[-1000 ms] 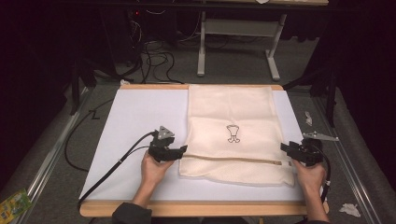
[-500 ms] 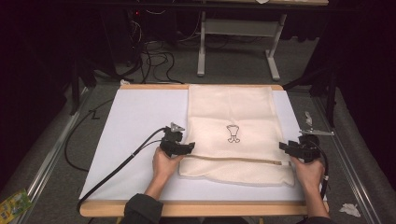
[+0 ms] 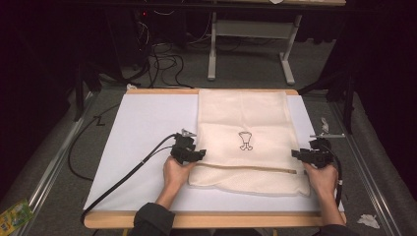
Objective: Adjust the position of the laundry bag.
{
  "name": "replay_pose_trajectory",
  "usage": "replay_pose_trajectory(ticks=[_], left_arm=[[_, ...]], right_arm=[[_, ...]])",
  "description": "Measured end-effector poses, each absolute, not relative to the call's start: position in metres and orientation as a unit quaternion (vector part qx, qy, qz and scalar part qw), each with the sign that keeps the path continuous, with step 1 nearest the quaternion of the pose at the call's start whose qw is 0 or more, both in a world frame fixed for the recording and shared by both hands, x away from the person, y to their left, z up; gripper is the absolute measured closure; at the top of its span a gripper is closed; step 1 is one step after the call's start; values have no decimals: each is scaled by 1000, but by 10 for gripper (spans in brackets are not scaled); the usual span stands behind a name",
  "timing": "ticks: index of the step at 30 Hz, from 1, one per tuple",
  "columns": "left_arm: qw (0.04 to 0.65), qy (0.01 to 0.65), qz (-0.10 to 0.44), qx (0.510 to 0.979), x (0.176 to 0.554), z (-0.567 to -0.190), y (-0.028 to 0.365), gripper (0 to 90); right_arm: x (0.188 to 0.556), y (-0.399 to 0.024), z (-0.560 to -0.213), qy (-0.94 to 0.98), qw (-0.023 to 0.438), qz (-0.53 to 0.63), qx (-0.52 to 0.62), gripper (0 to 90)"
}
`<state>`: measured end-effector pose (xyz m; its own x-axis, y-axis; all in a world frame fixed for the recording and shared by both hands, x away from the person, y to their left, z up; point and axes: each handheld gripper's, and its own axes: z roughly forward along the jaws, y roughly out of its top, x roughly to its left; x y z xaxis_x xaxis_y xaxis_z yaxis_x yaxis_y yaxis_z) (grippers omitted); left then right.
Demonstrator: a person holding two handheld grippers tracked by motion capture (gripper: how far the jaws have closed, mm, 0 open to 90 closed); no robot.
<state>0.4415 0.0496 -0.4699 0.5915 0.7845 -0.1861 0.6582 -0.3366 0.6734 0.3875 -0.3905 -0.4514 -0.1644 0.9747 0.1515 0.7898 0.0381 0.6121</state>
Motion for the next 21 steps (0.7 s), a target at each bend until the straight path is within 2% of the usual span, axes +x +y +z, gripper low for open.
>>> replay_pose_trajectory(ticks=[4,7,8,10,13,21], left_arm=[[364,439,85,817,442,-467,43,559],[357,439,78,821,444,-466,43,625],[356,439,77,821,445,-466,43,625],[356,438,72,822,445,-465,44,718],[365,428,75,823,445,-463,45,817],[376,417,74,824,444,-457,49,842]], right_arm=[[391,-390,-451,706,141,288,632,598],[395,-389,-454,713,129,278,630,704],[395,-389,-454,713,129,278,630,704],[396,-389,-455,718,121,278,627,794],[396,-391,-454,722,114,282,622,838],[394,-391,-452,725,117,292,613,851]])
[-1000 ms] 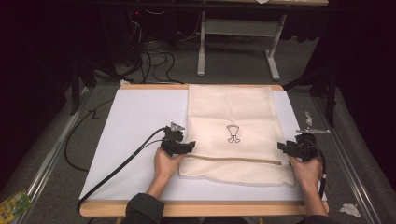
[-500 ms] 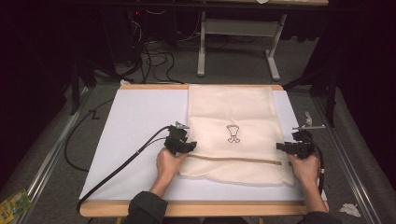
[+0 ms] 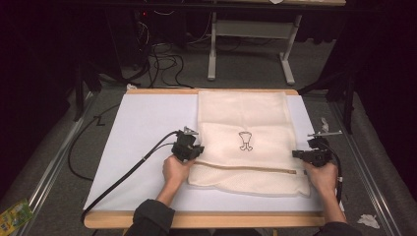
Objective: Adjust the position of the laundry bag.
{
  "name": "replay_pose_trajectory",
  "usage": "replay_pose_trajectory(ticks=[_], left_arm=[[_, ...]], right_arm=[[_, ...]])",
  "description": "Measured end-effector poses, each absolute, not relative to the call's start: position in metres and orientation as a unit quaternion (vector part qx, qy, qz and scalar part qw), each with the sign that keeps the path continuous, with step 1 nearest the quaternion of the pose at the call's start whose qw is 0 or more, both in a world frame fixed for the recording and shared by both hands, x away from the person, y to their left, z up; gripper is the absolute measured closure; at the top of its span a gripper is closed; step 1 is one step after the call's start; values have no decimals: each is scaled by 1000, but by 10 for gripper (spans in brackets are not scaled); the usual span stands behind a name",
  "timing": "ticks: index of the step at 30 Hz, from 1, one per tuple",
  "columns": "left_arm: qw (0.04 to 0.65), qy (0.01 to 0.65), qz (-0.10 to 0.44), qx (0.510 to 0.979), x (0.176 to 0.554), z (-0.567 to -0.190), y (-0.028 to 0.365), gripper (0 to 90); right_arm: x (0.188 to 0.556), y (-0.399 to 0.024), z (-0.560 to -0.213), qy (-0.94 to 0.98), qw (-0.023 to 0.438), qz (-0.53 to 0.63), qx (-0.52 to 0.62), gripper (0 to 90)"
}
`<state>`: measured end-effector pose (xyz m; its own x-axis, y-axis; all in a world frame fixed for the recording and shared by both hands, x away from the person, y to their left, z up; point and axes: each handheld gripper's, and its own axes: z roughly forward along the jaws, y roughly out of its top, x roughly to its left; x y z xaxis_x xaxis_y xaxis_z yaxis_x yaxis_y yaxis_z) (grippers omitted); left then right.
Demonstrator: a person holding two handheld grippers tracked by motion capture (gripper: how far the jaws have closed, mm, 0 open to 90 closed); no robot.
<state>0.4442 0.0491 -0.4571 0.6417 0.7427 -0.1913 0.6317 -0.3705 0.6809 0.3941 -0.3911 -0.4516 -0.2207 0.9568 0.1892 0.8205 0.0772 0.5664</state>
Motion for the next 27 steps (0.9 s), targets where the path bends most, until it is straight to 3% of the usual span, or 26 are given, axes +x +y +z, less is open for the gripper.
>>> replay_pose_trajectory(ticks=[27], left_arm=[[388,407,82,823,440,-437,68,837]], right_arm=[[390,-380,-446,728,119,316,596,849]])
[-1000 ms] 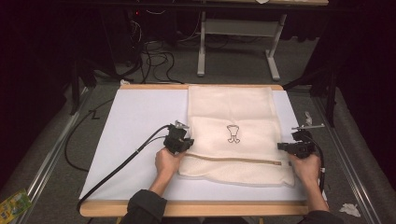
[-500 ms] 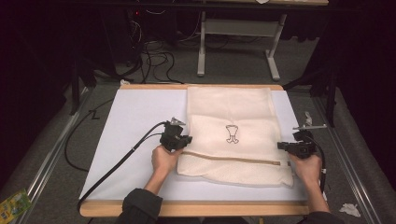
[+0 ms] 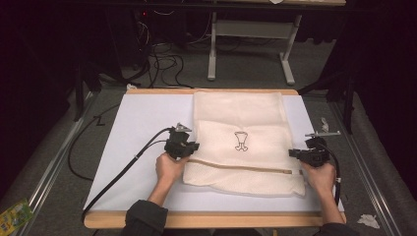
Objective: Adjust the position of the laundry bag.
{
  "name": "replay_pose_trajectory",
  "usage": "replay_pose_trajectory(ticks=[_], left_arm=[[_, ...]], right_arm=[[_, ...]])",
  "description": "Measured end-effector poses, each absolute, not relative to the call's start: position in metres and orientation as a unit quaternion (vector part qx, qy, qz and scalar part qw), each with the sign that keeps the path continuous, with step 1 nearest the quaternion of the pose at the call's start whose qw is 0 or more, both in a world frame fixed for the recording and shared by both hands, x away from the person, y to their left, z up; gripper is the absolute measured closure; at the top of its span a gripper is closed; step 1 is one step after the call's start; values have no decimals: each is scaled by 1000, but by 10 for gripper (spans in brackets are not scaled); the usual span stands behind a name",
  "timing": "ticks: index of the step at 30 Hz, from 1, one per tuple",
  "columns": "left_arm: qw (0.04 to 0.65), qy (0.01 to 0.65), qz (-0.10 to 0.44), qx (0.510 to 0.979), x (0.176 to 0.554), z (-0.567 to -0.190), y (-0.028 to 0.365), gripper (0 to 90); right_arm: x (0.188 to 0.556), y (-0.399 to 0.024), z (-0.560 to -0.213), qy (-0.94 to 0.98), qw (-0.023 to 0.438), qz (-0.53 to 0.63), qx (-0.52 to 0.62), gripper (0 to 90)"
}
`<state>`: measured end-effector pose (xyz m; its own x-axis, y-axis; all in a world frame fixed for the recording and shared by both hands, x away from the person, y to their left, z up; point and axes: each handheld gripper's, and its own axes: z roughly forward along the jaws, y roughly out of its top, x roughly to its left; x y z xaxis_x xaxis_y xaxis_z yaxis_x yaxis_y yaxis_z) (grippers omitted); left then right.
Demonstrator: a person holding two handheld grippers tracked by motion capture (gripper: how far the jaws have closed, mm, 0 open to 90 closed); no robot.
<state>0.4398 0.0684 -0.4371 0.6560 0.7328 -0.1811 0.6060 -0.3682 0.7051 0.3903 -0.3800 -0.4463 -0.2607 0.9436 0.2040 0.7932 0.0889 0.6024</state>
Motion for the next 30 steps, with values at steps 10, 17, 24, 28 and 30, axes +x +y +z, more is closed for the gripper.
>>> replay_pose_trajectory(ticks=[10,17,24,28,30], left_arm=[[383,402,96,826,435,-429,77,837],[395,410,97,816,432,-425,93,837],[395,413,102,815,429,-424,103,835],[396,416,101,812,428,-423,109,835],[398,417,102,811,427,-423,113,835]], right_arm=[[388,-371,-443,742,117,317,580,850],[388,-361,-438,750,114,326,565,850],[389,-350,-437,756,115,328,554,850],[389,-345,-436,759,115,328,550,850],[390,-343,-436,761,114,328,547,850]])
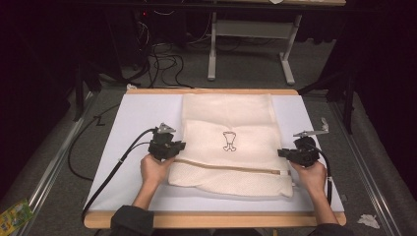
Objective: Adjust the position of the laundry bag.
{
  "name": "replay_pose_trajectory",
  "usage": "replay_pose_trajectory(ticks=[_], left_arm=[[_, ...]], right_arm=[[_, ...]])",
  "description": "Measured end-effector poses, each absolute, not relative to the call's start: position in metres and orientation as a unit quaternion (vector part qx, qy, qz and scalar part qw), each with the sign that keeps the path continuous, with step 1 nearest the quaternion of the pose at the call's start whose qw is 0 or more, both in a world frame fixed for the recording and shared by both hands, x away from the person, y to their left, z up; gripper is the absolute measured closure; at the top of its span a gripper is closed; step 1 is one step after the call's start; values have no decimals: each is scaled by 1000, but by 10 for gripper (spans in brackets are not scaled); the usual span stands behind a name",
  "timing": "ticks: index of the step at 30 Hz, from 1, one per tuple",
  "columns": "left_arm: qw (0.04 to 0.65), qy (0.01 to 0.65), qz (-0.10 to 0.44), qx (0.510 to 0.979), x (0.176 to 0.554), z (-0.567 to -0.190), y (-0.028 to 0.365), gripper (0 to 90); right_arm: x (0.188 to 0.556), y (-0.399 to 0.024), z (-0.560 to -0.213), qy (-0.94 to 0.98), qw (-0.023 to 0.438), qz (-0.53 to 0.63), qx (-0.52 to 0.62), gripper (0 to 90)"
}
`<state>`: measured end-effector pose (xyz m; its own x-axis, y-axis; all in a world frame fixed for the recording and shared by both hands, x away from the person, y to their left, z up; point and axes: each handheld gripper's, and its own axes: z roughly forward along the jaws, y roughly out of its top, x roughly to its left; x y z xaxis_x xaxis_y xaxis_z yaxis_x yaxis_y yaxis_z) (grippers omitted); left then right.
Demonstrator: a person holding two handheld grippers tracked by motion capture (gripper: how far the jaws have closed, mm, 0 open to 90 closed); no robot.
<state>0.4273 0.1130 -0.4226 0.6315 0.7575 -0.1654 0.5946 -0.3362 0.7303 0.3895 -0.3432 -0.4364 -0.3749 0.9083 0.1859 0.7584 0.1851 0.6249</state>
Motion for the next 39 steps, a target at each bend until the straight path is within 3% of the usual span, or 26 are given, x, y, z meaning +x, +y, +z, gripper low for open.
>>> replay_pose_trajectory(ticks=[39], left_arm=[[386,453,125,794,417,-444,161,821]], right_arm=[[396,-299,-446,780,101,342,515,845]])
